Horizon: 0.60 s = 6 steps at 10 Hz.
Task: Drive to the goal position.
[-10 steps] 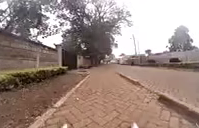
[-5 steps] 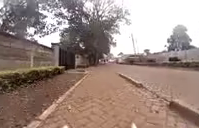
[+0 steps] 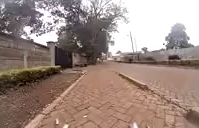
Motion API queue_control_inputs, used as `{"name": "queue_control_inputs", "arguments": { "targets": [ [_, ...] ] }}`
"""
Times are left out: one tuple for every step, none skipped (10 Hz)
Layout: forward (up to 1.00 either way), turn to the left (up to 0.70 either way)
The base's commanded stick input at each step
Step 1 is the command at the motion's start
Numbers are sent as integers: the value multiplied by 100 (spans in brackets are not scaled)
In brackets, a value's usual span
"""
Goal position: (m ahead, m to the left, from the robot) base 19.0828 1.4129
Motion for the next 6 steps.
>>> {"name": "queue_control_inputs", "arguments": {
  "targets": [
    [70,-34],
    [70,-20],
    [70,-3],
    [70,0],
    [70,0],
    [70,0]
  ]
}}
